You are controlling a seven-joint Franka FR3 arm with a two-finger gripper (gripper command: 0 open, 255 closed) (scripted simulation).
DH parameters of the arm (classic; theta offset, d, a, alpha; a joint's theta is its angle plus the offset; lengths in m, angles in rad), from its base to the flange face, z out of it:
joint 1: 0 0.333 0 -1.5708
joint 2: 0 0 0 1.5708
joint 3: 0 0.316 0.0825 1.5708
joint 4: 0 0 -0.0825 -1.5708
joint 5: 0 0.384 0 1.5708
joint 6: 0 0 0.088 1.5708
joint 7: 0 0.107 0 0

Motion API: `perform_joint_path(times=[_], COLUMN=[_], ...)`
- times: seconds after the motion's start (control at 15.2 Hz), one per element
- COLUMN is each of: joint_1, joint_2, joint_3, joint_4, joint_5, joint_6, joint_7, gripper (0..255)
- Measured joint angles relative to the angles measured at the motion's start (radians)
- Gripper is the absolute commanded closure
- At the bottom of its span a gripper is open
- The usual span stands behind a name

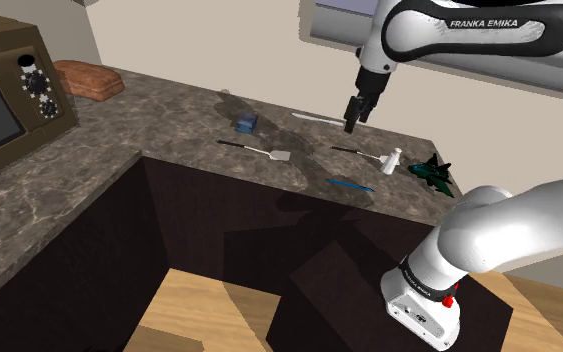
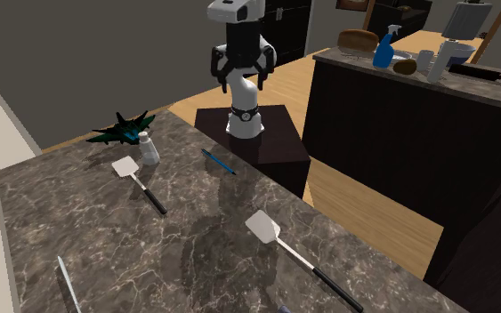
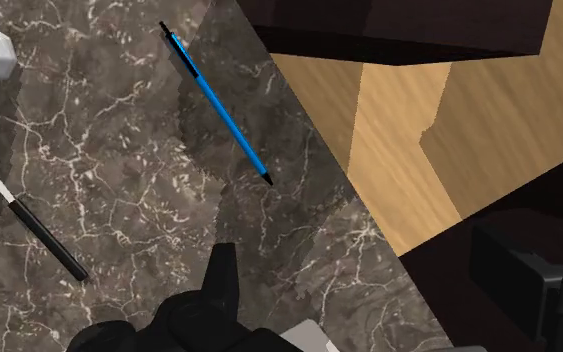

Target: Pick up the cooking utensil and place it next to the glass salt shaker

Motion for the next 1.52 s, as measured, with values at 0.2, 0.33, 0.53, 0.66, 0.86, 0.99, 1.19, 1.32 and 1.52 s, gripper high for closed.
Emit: perform_joint_path(times=[0.2,0.33,0.53,0.66,0.86,0.99,1.19,1.32,1.52], joint_1=[0.015,0.026,0.046,0.051,0.065,0.072,0.078,0.082,0.083], joint_2=[0.097,0.178,0.285,0.364,0.473,0.547,0.657,0.728,0.835], joint_3=[-0.016,-0.026,-0.030,-0.041,-0.041,-0.039,-0.033,-0.025,-0.011], joint_4=[0.016,0.056,0.098,0.137,0.193,0.246,0.314,0.368,0.470], joint_5=[0.003,0.009,0.025,0.034,0.056,0.071,0.094,0.109,0.127], joint_6=[0.090,0.137,0.210,0.256,0.316,0.342,0.389,0.412,0.424], joint_7=[-0.048,-0.082,-0.122,-0.165,-0.213,-0.245,-0.296,-0.326,-0.371], gripper=[0,0,0,0,0,0,0,0,0])
